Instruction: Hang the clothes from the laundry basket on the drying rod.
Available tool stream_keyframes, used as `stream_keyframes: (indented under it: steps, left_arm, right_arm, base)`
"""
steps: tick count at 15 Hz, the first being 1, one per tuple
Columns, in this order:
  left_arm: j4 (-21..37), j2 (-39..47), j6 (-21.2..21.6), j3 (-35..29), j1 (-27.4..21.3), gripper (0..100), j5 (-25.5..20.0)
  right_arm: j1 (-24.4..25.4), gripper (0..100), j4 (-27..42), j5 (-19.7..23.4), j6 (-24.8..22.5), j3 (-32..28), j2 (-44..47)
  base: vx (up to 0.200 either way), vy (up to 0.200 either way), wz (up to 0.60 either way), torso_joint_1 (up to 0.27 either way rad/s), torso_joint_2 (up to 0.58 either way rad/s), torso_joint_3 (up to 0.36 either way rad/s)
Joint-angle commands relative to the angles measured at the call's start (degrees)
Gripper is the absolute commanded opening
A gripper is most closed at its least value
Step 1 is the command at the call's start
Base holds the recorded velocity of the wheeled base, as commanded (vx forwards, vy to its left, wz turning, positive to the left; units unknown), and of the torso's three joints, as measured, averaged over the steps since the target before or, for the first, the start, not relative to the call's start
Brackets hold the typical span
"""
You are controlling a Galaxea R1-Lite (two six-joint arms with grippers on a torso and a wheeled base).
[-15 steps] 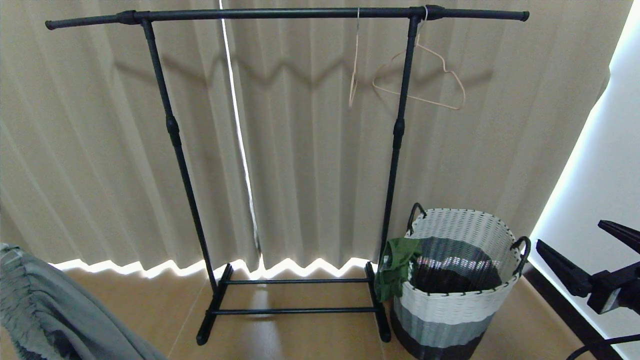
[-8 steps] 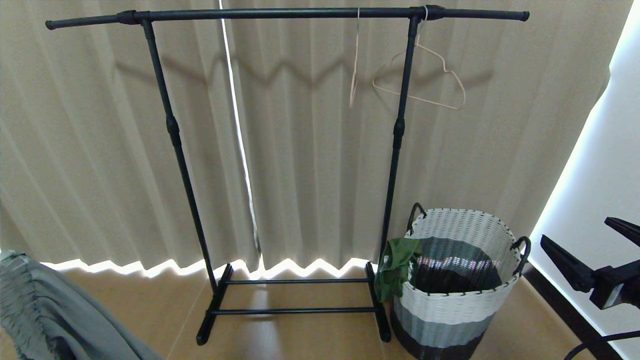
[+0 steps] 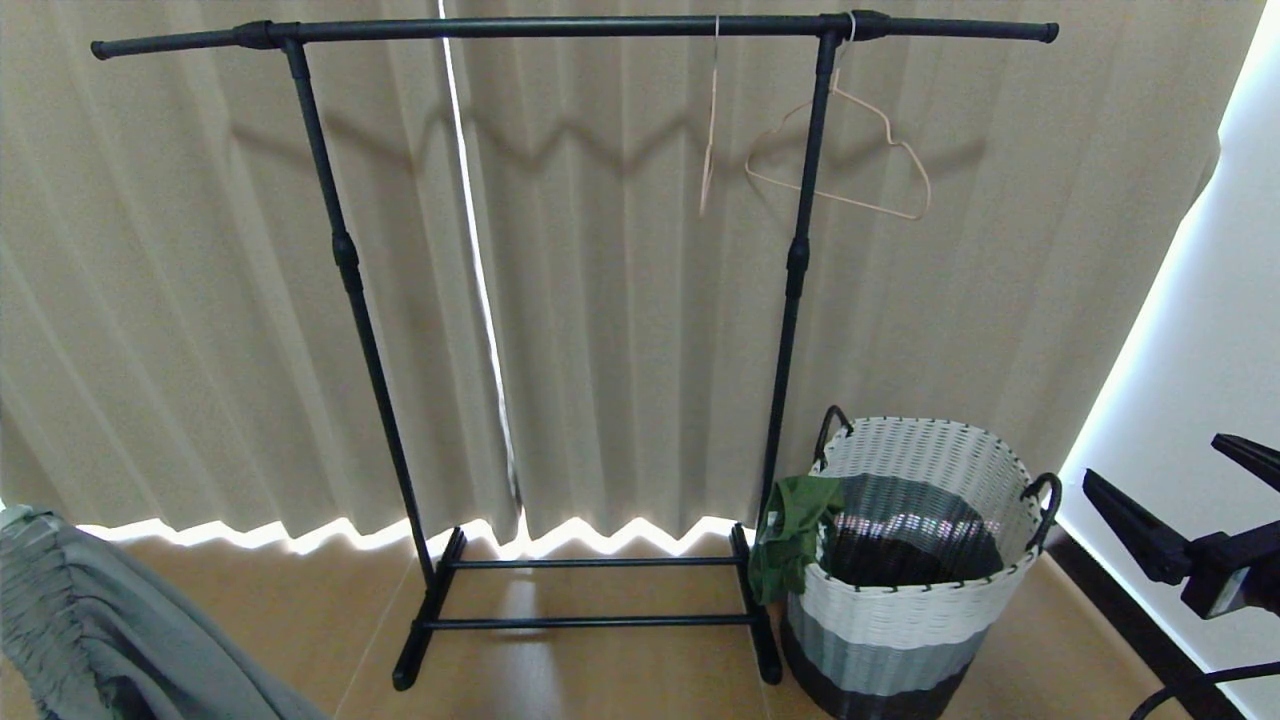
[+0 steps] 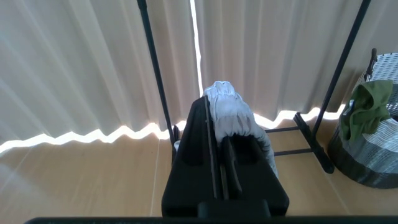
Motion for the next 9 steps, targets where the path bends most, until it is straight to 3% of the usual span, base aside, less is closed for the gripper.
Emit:
stream_keyframes:
  steps: [1,9]
  left_arm:
    - [0.0,0.1,0.1,0.0,0.0,0,0.0]
    - [0.0,-1.0,0.6,0.4,-0.2,0,0.0]
  right_arm:
    - [0.0,100,-0.1,0.1,0.0,0.1,0.1]
    - [0.0,100,0.1,0.1,0.0,0.9,-2.4]
  base:
    - [0.000,0.000,0.00,0.000,0.00,0.000]
    - [0.000,0.000,0.00,0.000,0.00,0.000]
